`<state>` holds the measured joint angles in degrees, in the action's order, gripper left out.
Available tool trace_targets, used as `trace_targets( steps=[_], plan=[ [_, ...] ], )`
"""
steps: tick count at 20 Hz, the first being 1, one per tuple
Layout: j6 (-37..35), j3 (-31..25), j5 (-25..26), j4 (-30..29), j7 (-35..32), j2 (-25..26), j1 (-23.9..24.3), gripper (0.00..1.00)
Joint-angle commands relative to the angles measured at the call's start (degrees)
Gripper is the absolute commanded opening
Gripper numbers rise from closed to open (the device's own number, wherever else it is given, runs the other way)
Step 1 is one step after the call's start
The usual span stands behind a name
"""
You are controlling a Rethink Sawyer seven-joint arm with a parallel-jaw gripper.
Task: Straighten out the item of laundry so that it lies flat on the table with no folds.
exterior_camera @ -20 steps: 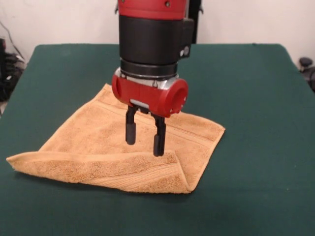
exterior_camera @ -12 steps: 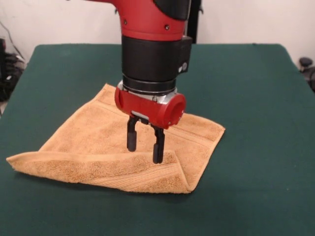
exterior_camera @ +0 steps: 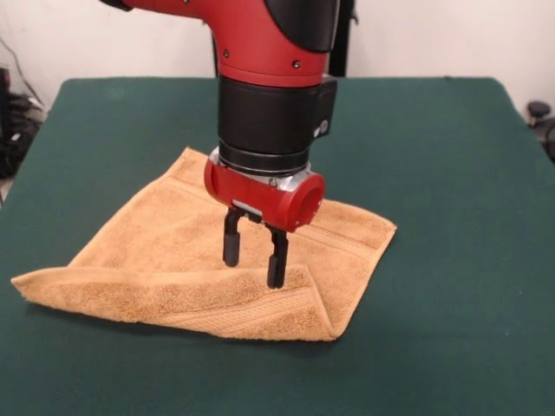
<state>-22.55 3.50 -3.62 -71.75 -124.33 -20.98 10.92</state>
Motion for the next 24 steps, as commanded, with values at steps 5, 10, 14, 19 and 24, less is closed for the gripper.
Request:
trace_targets(
  steps=[5, 10, 14, 19, 24],
  plan=[
    [1.85, -1.67, -2.94, -4.45, -11.73, 2.94, -2.15, 1.00],
    [2.46, -1.63, -3.15, -3.94, -11.94, 4.01, -2.49, 1.00],
    [2.69, -1.00, -2.81, -2.72, -11.63, 5.85, -2.90, 1.00],
    [2.36, -0.61, -2.76, -2.15, -11.30, 6.59, -3.10, 1.00],
    [1.82, -0.52, -2.62, -2.15, -10.75, 6.18, -2.97, 1.00]
  ],
)
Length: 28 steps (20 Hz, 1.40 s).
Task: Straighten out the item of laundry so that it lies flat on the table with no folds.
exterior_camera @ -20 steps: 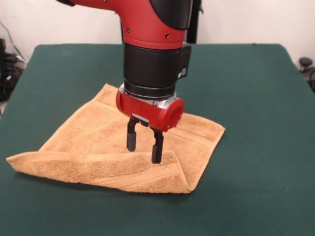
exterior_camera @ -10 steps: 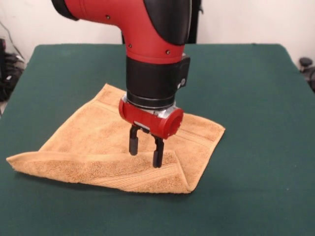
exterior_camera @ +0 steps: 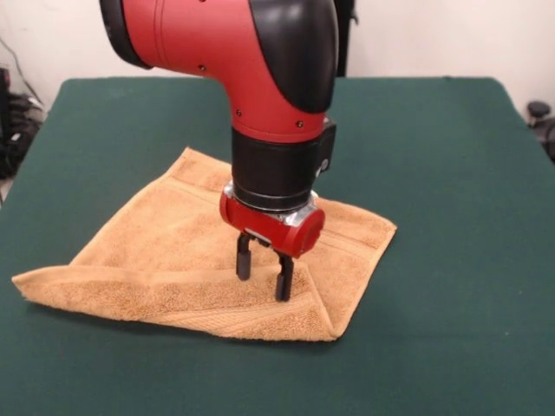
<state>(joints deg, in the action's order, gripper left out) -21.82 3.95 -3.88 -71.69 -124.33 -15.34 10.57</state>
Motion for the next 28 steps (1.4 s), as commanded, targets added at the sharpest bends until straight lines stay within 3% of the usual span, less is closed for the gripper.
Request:
trace_targets(
  steps=[1, 11, 12, 28],
  plan=[
    [1.01, -0.93, -2.34, -2.23, -10.70, 0.44, -2.62, 1.00],
    [0.89, 0.20, -0.37, -0.67, -7.80, 0.60, -3.09, 1.00],
    [1.07, 0.25, -0.15, -0.52, -7.45, 0.63, -3.07, 0.00],
    [0.32, 1.32, -1.55, -2.24, -9.43, -1.04, -4.16, 0.00]
  ],
)
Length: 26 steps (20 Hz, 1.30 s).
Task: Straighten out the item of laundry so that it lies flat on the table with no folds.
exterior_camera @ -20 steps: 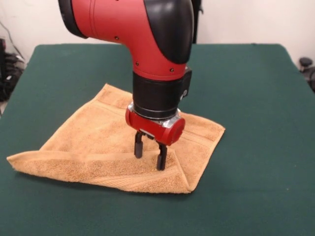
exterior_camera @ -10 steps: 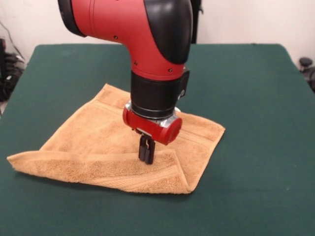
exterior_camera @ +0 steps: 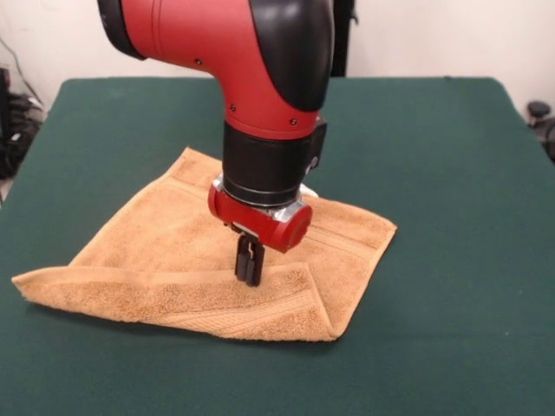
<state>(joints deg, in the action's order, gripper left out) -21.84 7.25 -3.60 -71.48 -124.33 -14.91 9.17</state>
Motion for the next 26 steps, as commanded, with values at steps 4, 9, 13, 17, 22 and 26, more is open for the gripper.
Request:
trace_targets(
  steps=[4, 9, 13, 17, 22, 26],
  plan=[
    [-0.73, -2.84, -2.15, -4.14, -9.14, -2.93, -2.28, 0.00],
    [-0.83, -2.79, -2.15, -5.72, -9.61, -3.81, -2.81, 0.00],
    [0.71, -3.52, -1.60, -6.26, -9.05, -4.26, -2.87, 1.00],
    [-1.76, -4.90, -4.25, -7.45, -11.22, -4.19, -2.21, 1.00],
    [-0.46, -5.39, -5.64, -8.41, -12.13, -3.44, -2.08, 1.00],
    [0.69, -5.11, -6.65, -8.97, -12.91, -2.84, -2.56, 1.00]
  ],
)
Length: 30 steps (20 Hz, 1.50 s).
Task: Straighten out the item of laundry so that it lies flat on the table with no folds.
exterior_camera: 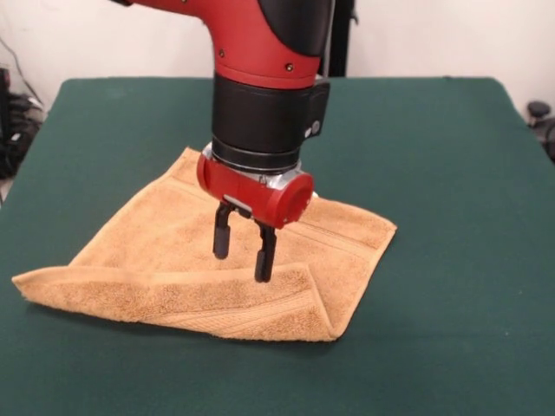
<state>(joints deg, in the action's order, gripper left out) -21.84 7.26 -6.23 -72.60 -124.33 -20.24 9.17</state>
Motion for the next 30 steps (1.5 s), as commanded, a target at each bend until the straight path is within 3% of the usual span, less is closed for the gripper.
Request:
trace_targets(
  steps=[1, 30],
  plan=[
    [1.25, -5.30, -4.35, -8.33, -13.23, 2.50, -2.60, 1.00],
    [10.06, -2.32, -10.64, -11.93, -15.38, 4.42, -5.46, 1.00]
  ],
)
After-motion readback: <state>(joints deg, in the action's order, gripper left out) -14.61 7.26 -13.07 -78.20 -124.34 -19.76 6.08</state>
